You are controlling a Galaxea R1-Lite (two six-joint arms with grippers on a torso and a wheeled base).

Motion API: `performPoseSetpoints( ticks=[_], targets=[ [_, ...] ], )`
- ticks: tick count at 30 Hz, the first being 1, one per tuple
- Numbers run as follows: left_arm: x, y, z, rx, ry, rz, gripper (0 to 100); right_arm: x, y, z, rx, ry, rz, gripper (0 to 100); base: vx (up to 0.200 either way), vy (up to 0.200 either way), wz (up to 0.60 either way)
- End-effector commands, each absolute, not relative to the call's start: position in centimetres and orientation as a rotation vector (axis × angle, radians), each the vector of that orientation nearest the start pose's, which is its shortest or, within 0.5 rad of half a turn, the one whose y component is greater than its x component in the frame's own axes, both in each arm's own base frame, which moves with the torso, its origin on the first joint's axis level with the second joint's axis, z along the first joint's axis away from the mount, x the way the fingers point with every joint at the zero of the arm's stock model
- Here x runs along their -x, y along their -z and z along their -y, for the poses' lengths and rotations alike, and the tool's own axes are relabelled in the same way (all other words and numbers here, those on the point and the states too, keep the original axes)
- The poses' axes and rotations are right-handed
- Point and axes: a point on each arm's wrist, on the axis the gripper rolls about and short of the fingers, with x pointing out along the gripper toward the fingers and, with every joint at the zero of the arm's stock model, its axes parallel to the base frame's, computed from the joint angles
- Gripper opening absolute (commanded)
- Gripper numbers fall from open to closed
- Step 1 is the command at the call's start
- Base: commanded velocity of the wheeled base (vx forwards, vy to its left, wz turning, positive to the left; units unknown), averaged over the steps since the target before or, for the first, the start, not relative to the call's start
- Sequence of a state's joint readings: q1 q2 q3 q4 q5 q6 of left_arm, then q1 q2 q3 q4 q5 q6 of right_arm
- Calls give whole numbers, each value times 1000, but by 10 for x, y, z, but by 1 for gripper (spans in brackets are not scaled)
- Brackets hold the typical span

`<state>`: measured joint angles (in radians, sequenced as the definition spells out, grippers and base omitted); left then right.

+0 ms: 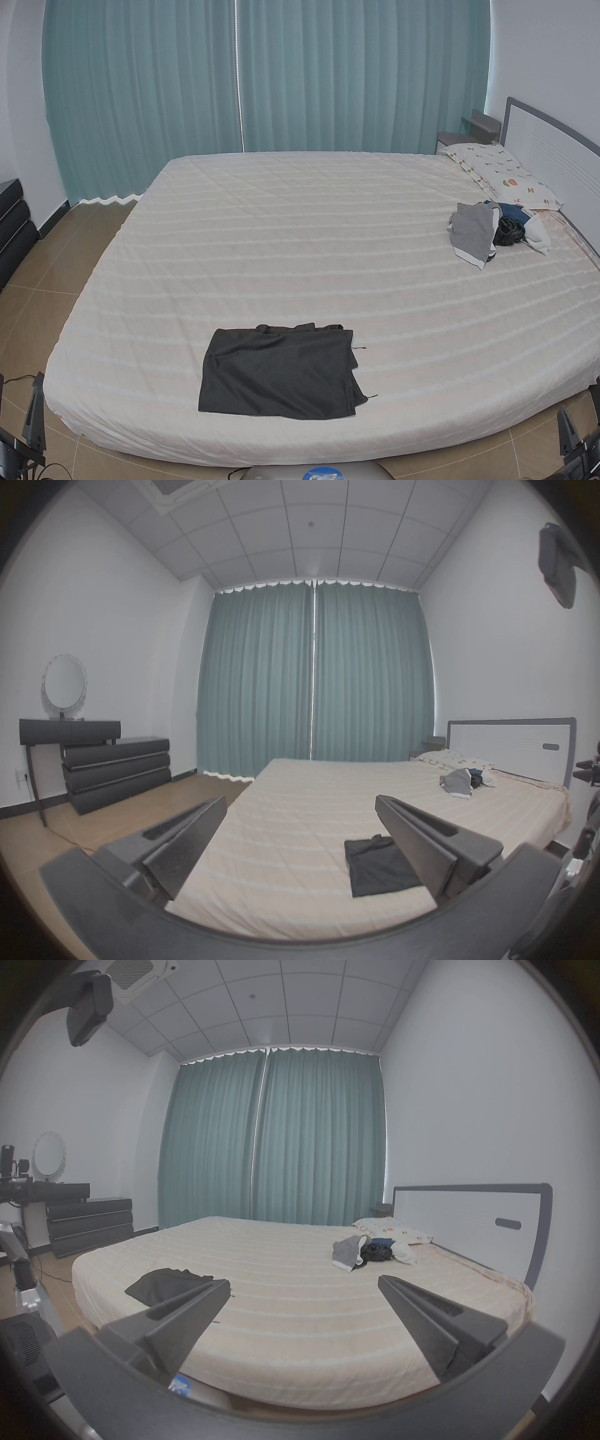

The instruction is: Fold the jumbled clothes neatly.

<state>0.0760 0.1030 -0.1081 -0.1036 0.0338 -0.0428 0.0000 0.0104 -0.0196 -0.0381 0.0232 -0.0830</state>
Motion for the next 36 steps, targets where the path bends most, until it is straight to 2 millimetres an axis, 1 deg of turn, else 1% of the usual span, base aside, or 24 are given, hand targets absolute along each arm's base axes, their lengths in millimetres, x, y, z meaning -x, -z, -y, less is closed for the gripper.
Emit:
performPoseSetpoints(
  ticks=[1,4,8,12,16,18,21,29,30,32,36],
  targets=[
    [14,-98,1,-1,-84,81,100,24,-75,-1,41,-22,-33,100,0,0,0],
    [14,-95,1,-7,-75,61,100,24,-76,-1,40,-22,-20,100,0,0,0],
    [14,-84,1,-1,-72,-54,100,24,-76,-1,40,-22,-18,100,0,0,0],
    [14,-83,3,26,7,-58,100,24,-75,-1,40,-22,-20,100,0,0,0],
    [14,-83,4,29,42,-63,100,24,-75,-1,40,-22,-20,100,0,0,0],
    [14,-83,3,7,31,-63,100,24,-76,-1,41,-22,-18,100,0,0,0],
    [16,-76,2,-23,7,-133,100,24,-76,-1,43,-22,-18,100,0,0,0],
    [16,-77,2,-12,-1,-101,100,24,-75,0,29,-22,-20,100,0,0,0],
    [20,-76,1,-5,40,-47,100,24,-75,0,26,-22,-20,100,0,0,0],
    [23,-75,1,-12,43,-7,100,24,-75,0,26,-20,-20,100,0,0,0],
    [23,-75,1,-17,38,-12,100,24,-75,0,26,-20,-20,100,0,0,0]
  ],
)
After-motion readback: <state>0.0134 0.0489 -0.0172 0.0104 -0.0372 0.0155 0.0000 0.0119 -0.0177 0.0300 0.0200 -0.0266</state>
